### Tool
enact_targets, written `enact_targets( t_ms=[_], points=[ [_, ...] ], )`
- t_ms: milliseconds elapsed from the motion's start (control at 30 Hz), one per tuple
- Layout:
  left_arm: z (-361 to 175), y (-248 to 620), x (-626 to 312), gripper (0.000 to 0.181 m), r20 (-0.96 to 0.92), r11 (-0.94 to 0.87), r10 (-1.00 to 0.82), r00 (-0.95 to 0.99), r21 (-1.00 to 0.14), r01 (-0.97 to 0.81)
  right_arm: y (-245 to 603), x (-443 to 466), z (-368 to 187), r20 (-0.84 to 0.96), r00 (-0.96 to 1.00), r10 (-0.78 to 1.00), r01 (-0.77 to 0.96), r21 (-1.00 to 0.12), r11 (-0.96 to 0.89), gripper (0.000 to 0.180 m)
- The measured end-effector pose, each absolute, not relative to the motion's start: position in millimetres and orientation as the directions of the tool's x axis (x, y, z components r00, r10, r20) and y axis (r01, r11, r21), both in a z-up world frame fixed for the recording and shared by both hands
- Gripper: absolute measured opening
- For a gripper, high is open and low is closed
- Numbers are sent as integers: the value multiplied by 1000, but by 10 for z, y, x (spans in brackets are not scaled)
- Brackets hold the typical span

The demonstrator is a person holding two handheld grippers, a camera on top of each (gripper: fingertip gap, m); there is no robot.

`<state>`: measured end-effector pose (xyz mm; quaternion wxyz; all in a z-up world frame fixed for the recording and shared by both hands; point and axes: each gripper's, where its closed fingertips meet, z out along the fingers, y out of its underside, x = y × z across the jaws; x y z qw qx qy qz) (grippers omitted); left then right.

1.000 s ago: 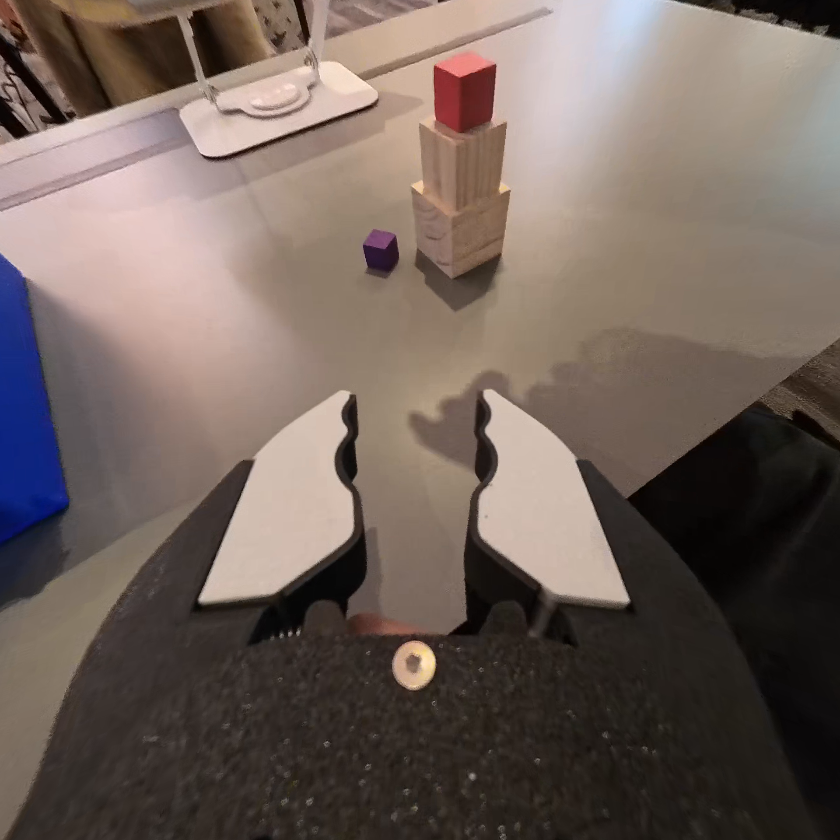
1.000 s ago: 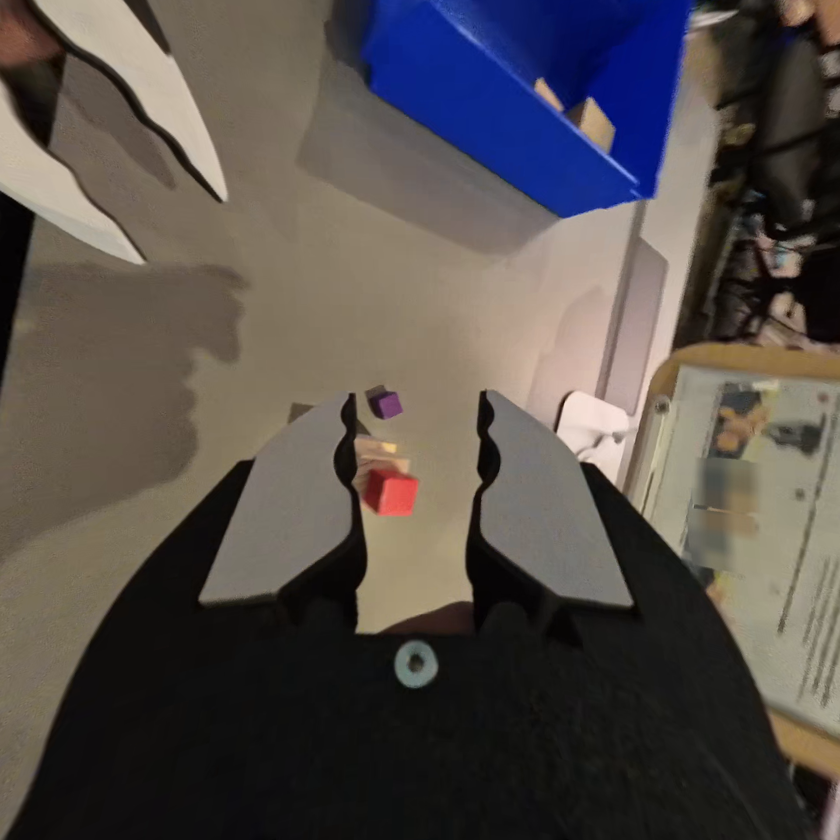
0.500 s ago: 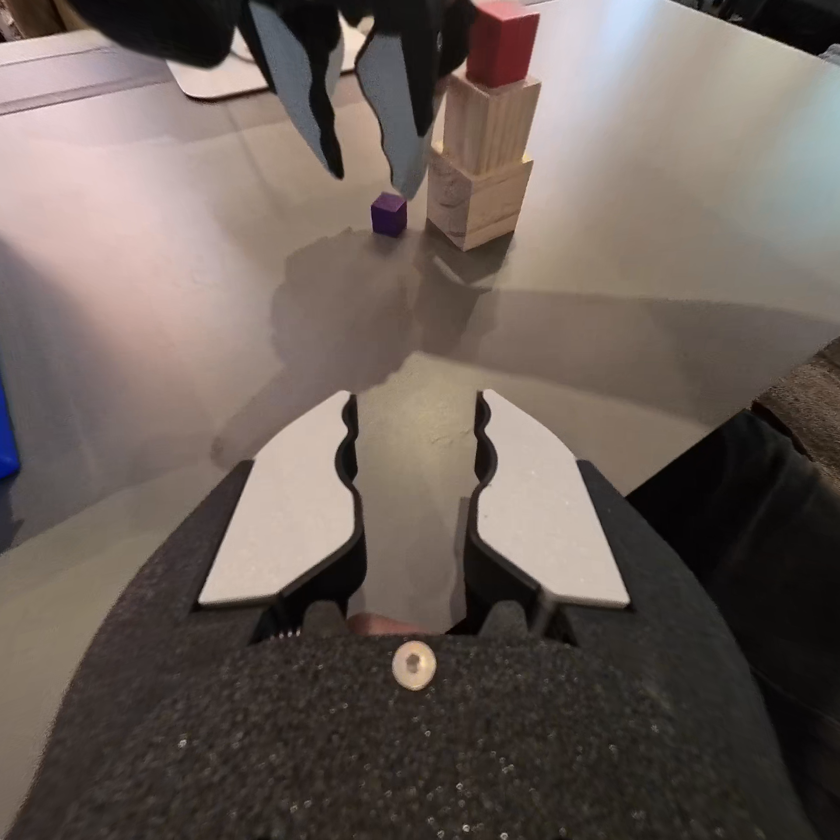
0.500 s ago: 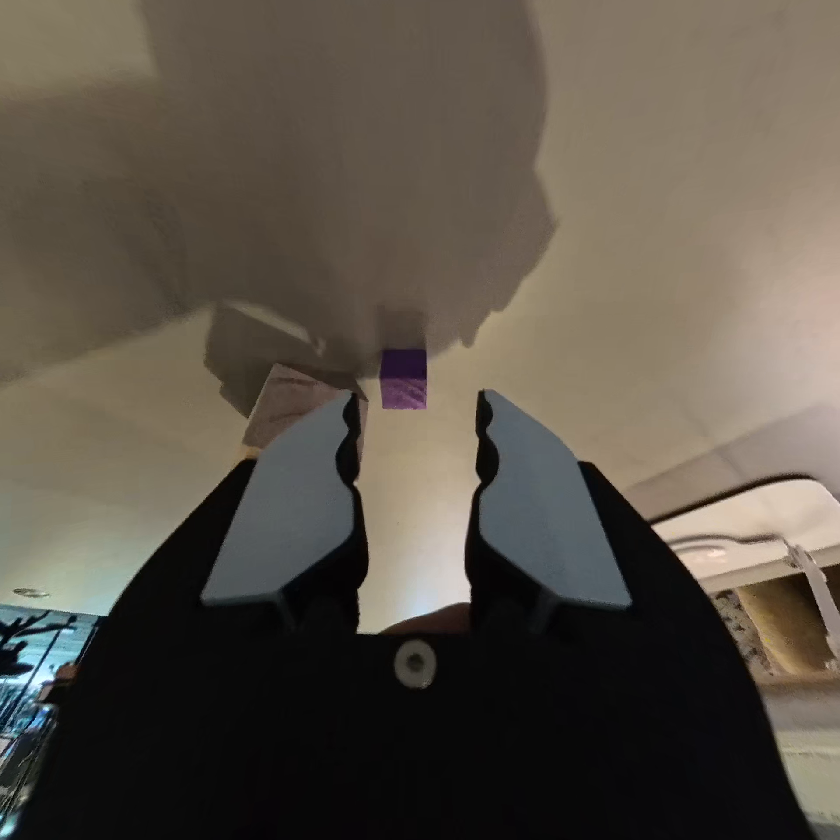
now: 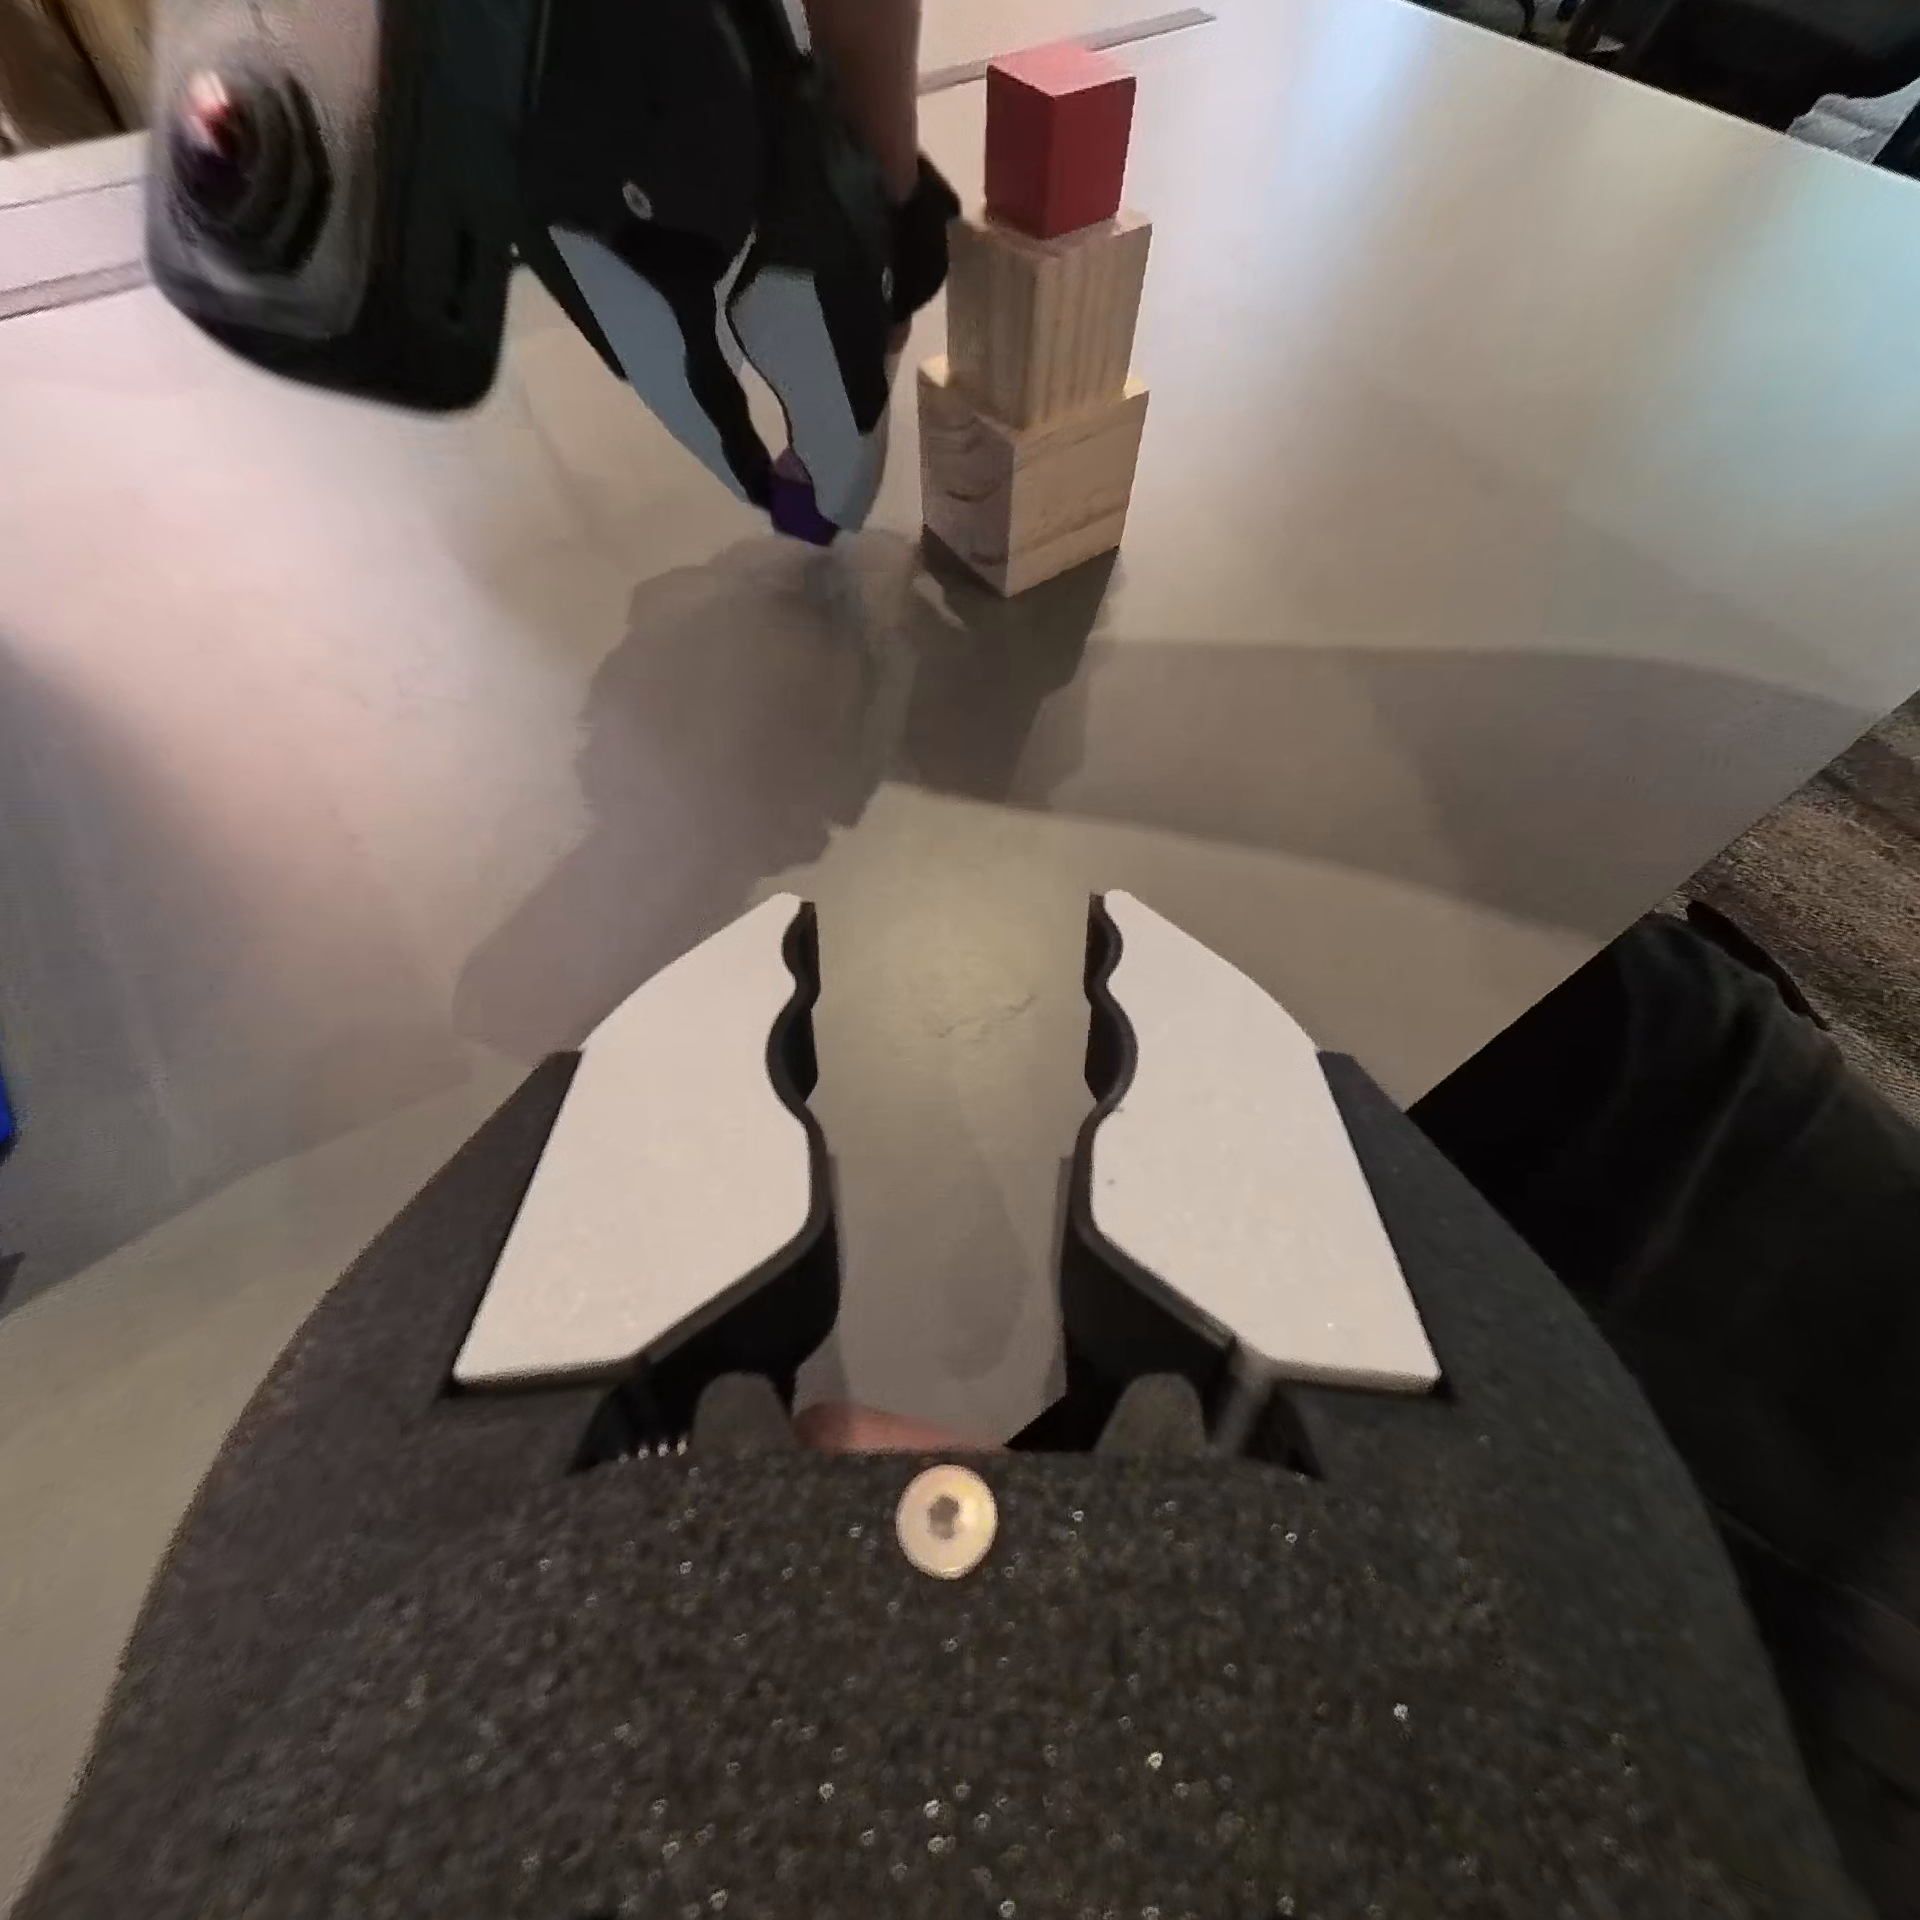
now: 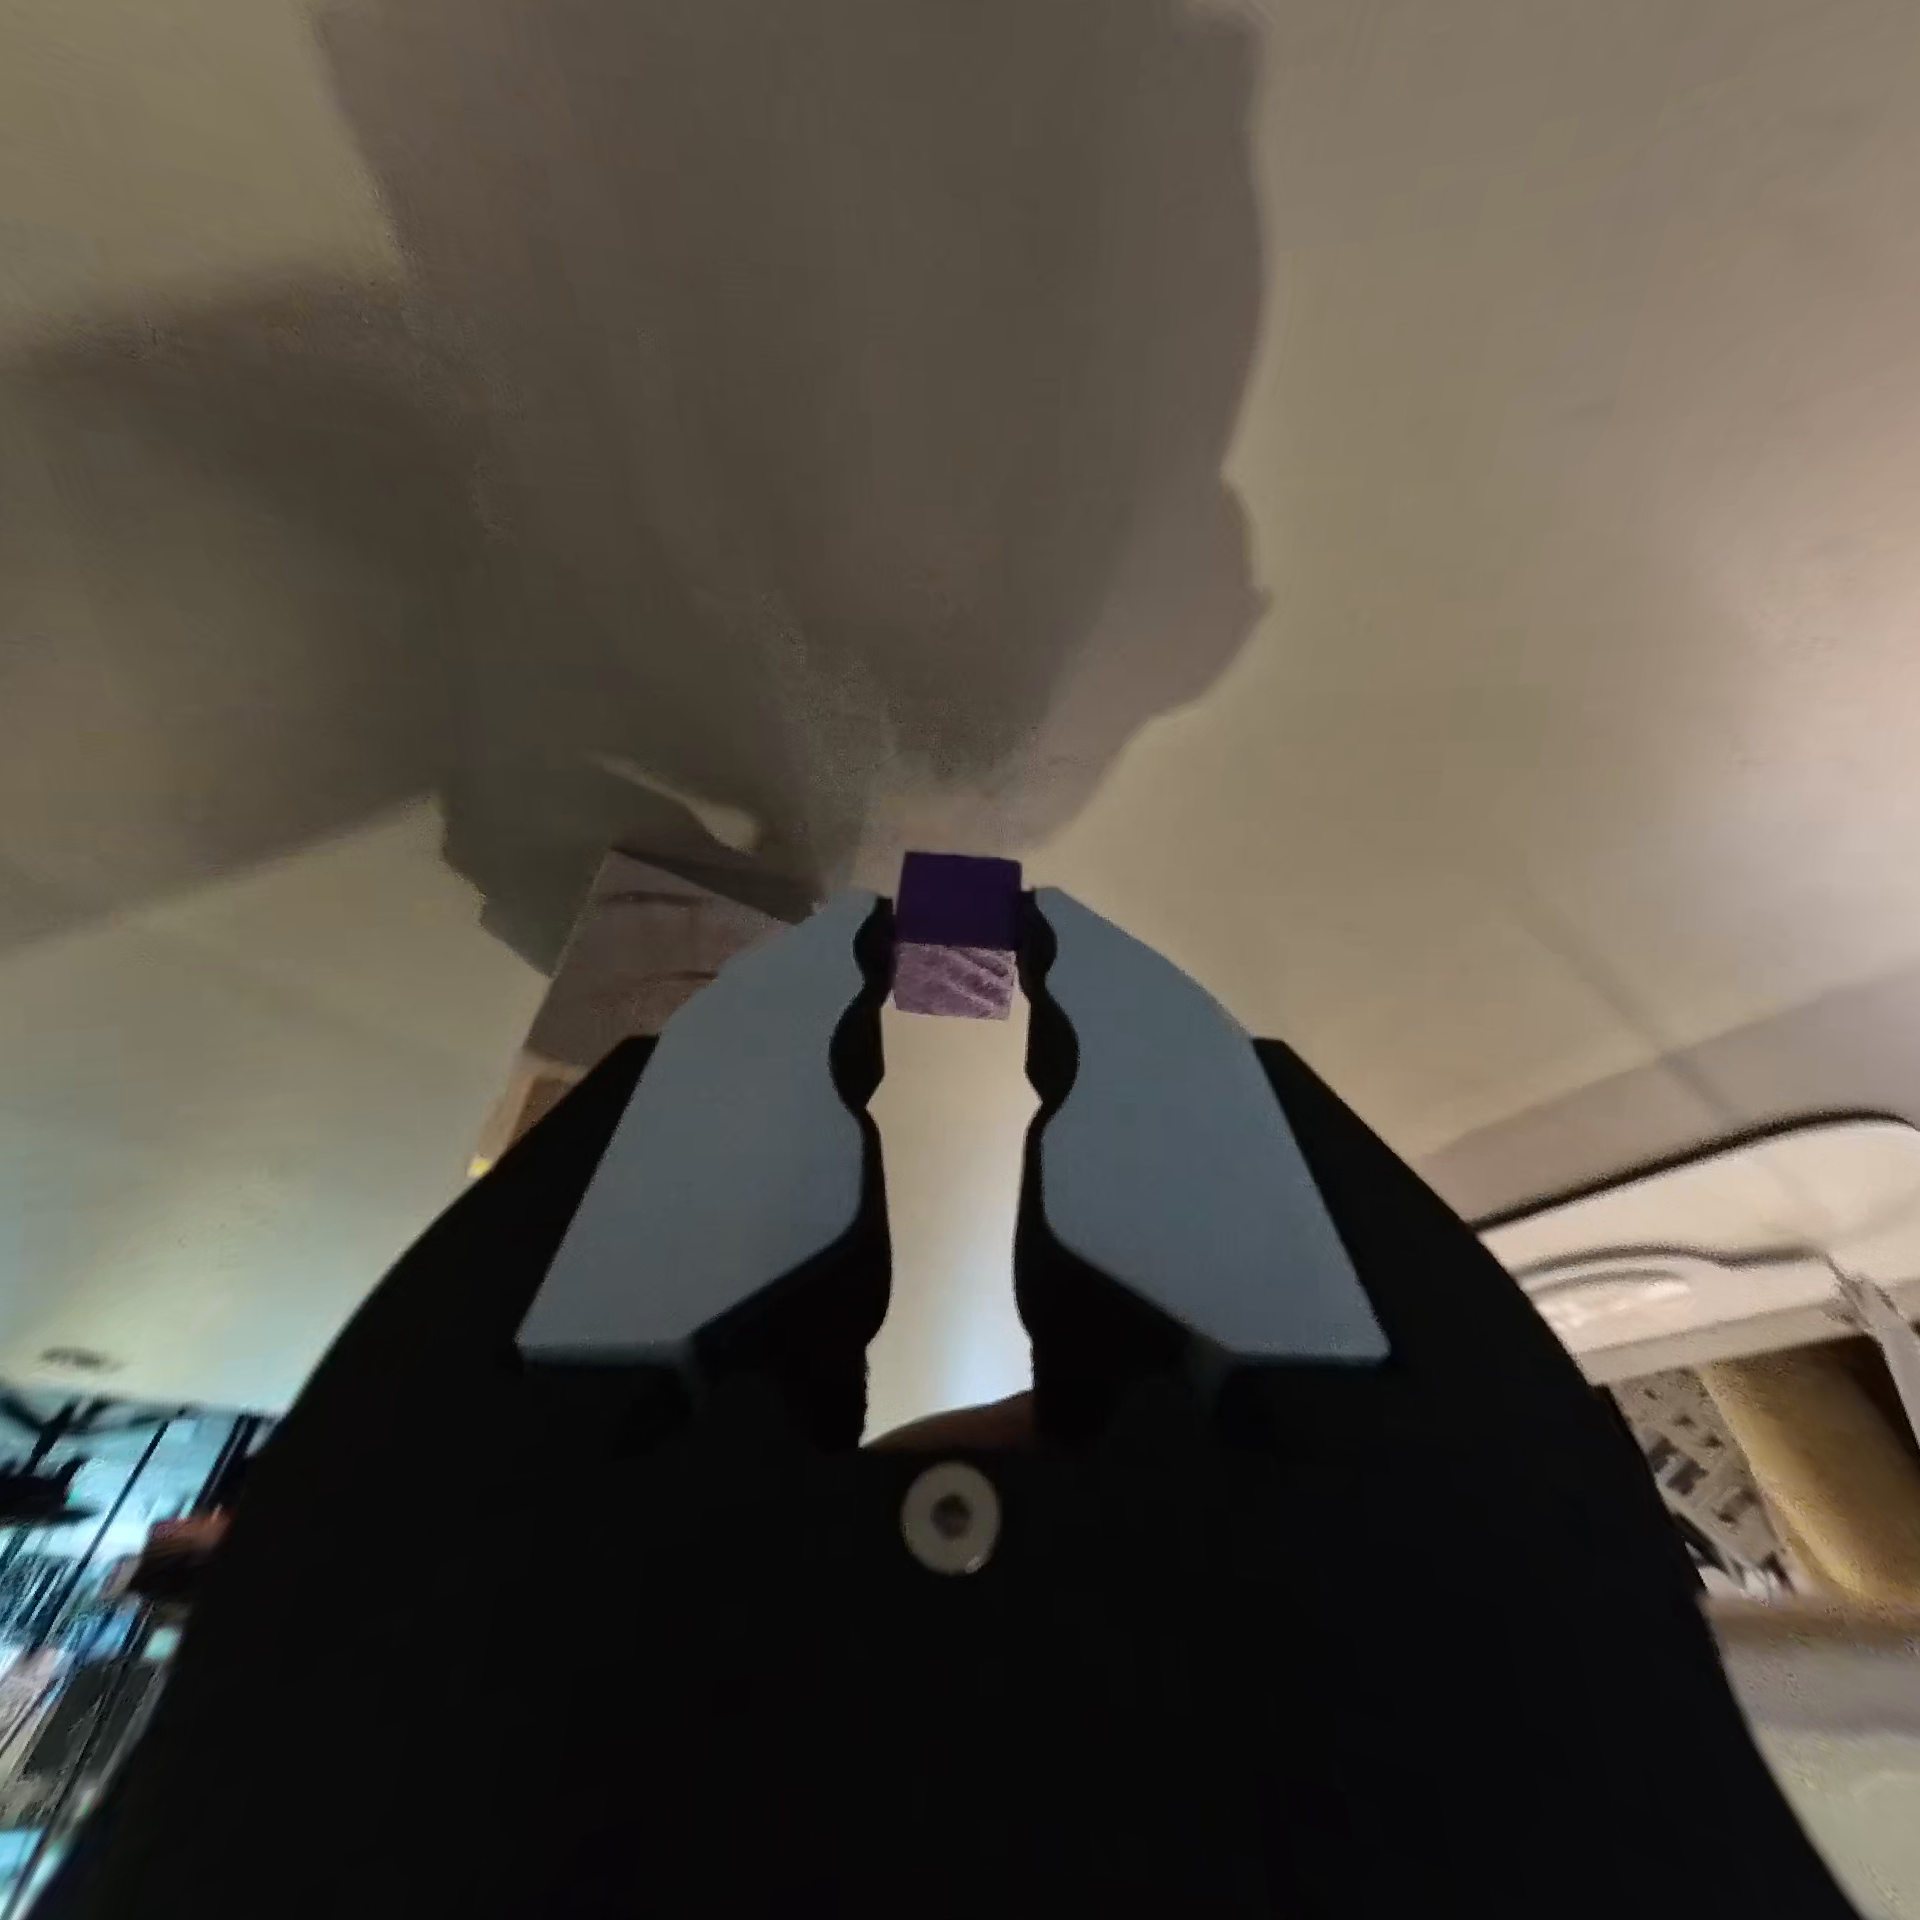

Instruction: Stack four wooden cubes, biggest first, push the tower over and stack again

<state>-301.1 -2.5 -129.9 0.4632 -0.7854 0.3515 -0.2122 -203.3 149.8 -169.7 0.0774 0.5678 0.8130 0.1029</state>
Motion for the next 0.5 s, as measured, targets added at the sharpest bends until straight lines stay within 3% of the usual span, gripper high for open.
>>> enact_targets(
  t_ms=[33, 133, 267, 367, 500],
  points=[
    [-1294, -25, -3015, 49, 11, -325, -747, 664, -878, -352, 1498, -2086, -1590, 24, -340, 940, 920, 217, 327, 23],
    [-1282, -28, -3024, 48, 13, -326, -744, 668, -880, -345, 1413, -2267, -1160, 133, -298, 945, 954, 41, 296, 23],
    [-1277, -42, -3011, 48, -2, -314, -745, 667, -882, -353, 1189, -2340, -535, 240, -172, 956, 930, -280, 238, 22],
    [-1287, -75, -2973, 48, -12, -305, -754, 657, -879, -366, 1077, -2169, -242, 229, -32, 973, 846, -512, 149, 22],
    [-1311, -134, -2899, 48, -24, -293, -772, 635, -874, -388, 1039, -1842, -208, 128, 120, 984, 715, -699, 4, 22]
  ],
)
